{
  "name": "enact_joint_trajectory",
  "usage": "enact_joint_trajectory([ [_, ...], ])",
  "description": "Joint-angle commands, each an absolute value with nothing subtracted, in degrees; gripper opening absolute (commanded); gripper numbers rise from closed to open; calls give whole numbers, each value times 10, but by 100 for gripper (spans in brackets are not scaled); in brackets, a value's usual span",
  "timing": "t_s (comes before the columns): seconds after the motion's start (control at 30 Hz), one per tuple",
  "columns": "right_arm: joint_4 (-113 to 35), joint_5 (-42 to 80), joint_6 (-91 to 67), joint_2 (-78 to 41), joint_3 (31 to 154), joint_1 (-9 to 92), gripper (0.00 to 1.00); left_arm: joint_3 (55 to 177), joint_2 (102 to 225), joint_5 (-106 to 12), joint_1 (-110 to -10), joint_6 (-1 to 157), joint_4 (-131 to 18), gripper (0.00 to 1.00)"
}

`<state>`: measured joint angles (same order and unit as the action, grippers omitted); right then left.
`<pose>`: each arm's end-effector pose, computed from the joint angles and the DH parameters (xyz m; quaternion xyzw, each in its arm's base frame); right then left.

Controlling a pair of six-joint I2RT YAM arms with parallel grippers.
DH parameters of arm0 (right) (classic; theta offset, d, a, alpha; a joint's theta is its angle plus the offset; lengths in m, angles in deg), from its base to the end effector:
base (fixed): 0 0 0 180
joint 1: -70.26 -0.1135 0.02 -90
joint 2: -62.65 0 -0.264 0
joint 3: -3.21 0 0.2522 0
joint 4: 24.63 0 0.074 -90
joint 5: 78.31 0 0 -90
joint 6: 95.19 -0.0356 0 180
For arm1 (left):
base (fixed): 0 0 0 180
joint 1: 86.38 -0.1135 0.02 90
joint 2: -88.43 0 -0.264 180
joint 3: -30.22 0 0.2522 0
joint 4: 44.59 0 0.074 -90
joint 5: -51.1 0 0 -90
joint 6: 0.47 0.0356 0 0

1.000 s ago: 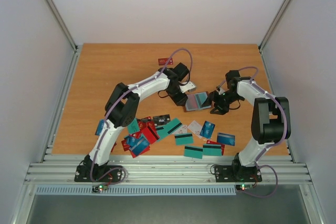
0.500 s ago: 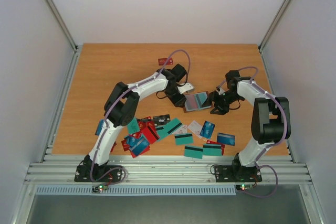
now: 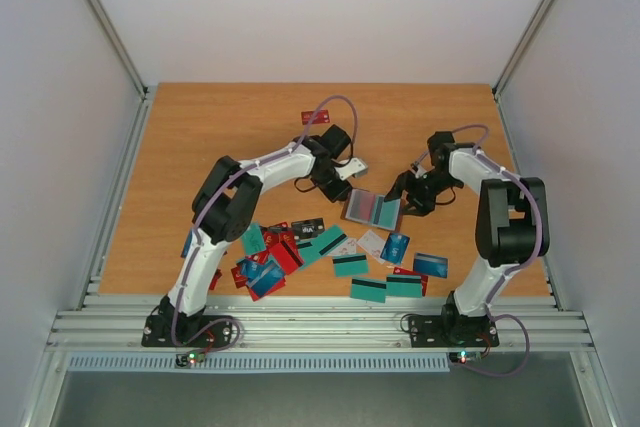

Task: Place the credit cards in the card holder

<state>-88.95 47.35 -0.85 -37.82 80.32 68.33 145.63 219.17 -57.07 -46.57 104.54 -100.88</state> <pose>0.3028 0.0310 0.1703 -0.0582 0.9500 0.3057 0.0257 0.3536 -0.3091 0.1445 0.4711 0.8537 -0.1861 0.1206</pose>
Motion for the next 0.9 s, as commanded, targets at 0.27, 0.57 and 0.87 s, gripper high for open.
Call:
enact_joint_trajectory([
  [0.27, -888, 353, -43, -426, 860, 686, 56, 1397, 2150, -615, -486, 971, -966, 0],
  [0.57, -824, 430, -36, -425, 777, 686, 57, 1382, 2144, -619, -487, 945, -959, 0],
  [0.87, -748, 569, -41, -408, 745, 686, 56, 1378, 2135, -635, -487, 919, -942, 0],
])
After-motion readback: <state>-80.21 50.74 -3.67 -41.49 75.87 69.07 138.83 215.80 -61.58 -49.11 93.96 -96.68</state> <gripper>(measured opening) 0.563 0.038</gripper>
